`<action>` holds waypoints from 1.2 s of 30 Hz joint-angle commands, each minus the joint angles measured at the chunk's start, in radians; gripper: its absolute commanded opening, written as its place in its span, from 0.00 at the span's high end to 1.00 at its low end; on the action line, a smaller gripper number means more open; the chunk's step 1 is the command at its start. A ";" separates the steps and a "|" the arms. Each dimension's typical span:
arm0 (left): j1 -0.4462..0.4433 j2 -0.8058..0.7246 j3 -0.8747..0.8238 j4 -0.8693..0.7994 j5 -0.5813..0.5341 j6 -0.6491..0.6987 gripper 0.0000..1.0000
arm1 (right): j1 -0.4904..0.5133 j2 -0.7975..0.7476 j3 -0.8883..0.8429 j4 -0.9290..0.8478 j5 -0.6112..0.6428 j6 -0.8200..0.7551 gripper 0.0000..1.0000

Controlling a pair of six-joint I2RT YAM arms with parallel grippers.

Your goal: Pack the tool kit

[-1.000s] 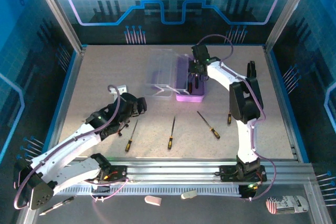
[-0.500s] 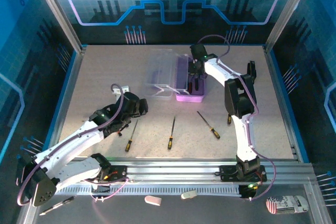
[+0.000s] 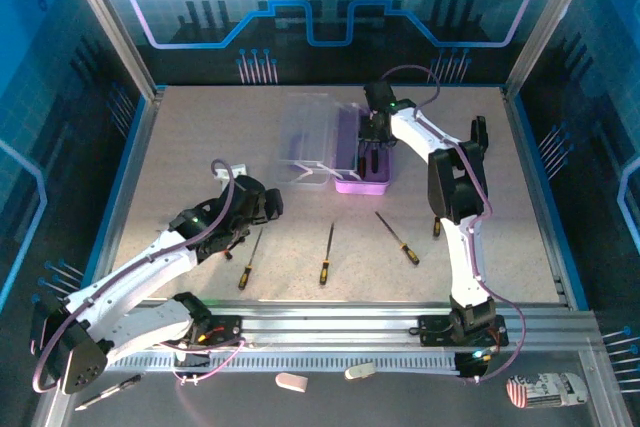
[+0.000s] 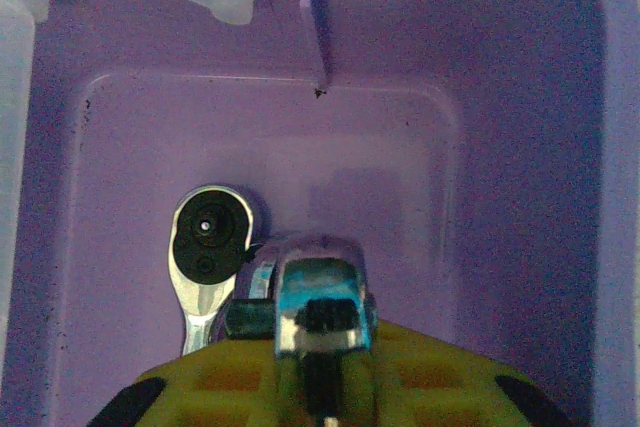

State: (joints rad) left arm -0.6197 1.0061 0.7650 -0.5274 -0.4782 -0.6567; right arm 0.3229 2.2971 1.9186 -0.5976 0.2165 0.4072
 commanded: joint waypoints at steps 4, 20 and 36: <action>0.013 -0.025 0.000 -0.011 0.016 -0.016 0.01 | -0.022 0.024 0.034 -0.039 -0.041 0.033 0.79; 0.021 -0.034 -0.021 0.002 0.032 -0.023 0.01 | -0.033 0.035 -0.038 0.018 -0.062 0.081 0.80; 0.027 -0.040 -0.007 0.013 0.053 -0.023 0.01 | -0.036 -0.255 -0.101 0.043 -0.059 0.063 0.59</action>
State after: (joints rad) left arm -0.6029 0.9852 0.7555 -0.5262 -0.4469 -0.6575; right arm 0.3031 2.1796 1.8332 -0.5724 0.1493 0.4732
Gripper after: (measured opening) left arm 0.994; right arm 0.400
